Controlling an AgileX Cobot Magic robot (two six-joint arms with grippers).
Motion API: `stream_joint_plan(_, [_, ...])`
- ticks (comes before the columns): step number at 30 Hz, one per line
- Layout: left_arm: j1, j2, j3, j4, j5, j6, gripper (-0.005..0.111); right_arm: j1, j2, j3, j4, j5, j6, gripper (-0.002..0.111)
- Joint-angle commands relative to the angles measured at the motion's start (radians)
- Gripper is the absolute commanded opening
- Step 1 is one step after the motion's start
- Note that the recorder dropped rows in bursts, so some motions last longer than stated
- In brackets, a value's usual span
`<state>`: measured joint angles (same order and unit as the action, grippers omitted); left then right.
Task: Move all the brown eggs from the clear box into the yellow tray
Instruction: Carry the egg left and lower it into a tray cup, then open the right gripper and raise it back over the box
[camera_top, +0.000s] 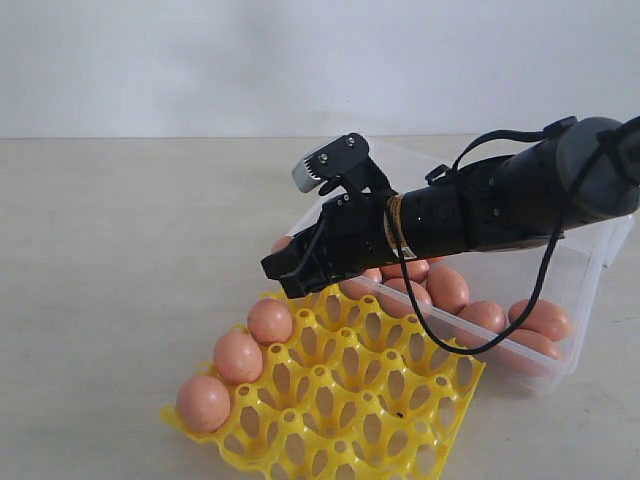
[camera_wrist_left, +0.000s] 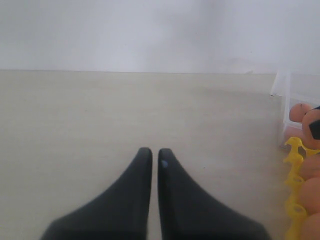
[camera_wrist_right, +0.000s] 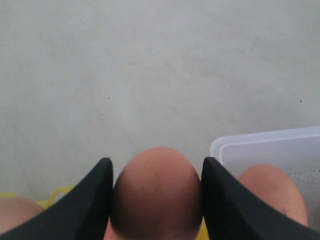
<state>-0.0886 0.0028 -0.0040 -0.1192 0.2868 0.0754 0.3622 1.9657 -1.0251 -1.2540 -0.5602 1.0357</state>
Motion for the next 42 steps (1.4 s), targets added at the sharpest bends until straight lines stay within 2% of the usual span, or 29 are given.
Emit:
stream_joint_plan(1, [-0.005, -0.003, 0.004, 0.003, -0.008, 0.003, 0.004, -0.004, -0.001, 0.002, 0.0, -0.011, 0.007, 0.034])
stream_joint_plan(19, [-0.005, -0.003, 0.004, 0.003, -0.006, 0.003, 0.004, -0.004, -0.001, 0.002, -0.077, -0.02, 0.017, 0.034])
stream_joint_plan(20, [-0.005, -0.003, 0.004, 0.003, -0.006, 0.003, 0.004, -0.004, -0.001, 0.002, -0.077, -0.02, 0.017, 0.036])
stream_joint_plan(25, [-0.005, -0.003, 0.004, 0.003, -0.006, 0.003, 0.004, -0.004, -0.001, 0.002, -0.077, -0.006, 0.011, 0.059])
stream_joint_plan(37, [-0.005, -0.003, 0.004, 0.003, -0.006, 0.003, 0.004, -0.004, -0.004, 0.002, -0.075, -0.005, 0.019, 0.059])
stream_joint_plan(42, [-0.005, -0.003, 0.004, 0.003, -0.006, 0.003, 0.004, -0.004, -0.086, 0.002, -0.075, -0.047, 0.033, 0.059])
